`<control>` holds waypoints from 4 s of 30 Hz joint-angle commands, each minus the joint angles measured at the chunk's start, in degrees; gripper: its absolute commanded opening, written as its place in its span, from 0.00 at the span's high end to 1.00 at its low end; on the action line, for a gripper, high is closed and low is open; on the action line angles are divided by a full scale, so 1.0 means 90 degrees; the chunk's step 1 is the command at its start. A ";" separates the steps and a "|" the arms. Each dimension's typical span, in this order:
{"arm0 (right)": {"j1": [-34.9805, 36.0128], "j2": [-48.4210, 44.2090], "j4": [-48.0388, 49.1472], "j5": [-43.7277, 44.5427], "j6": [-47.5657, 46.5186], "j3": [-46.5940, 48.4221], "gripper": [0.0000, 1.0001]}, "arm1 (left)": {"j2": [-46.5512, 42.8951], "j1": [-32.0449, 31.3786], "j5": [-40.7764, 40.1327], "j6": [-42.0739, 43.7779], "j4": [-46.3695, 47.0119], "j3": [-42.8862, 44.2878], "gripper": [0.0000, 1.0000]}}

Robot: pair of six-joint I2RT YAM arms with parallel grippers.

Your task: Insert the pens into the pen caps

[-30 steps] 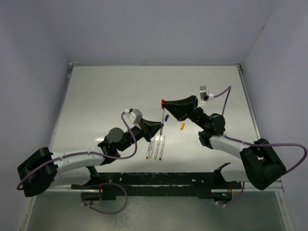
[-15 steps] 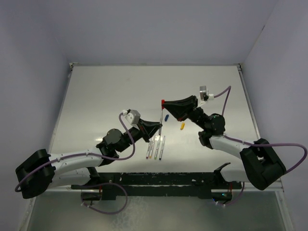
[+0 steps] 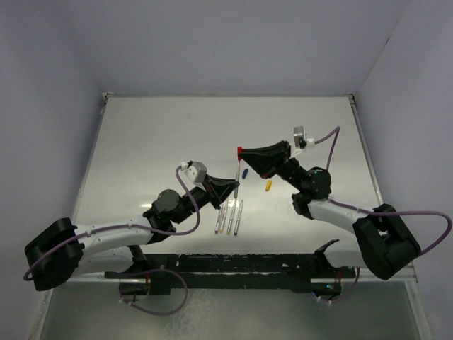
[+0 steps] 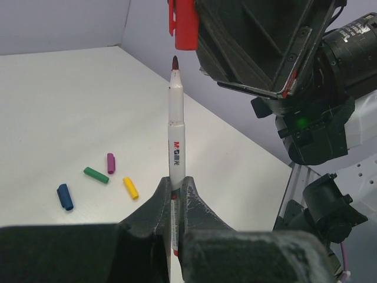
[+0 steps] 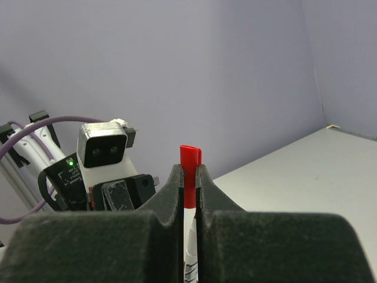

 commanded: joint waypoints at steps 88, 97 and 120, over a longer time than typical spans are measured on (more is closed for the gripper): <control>0.0723 -0.0239 -0.3393 0.0407 -0.1752 -0.0691 1.00 | 0.0006 0.0309 -0.0080 0.1932 0.1424 0.2117 1.00; 0.0901 -0.0288 -0.4024 0.0698 -0.2000 -0.0608 1.00 | -0.0068 0.0307 -0.0070 0.2062 0.1497 0.2137 1.00; 0.0906 -0.2374 -0.4957 0.1700 -0.2710 0.1087 0.26 | -0.0574 0.0296 0.0125 0.0788 0.0134 -0.0015 1.00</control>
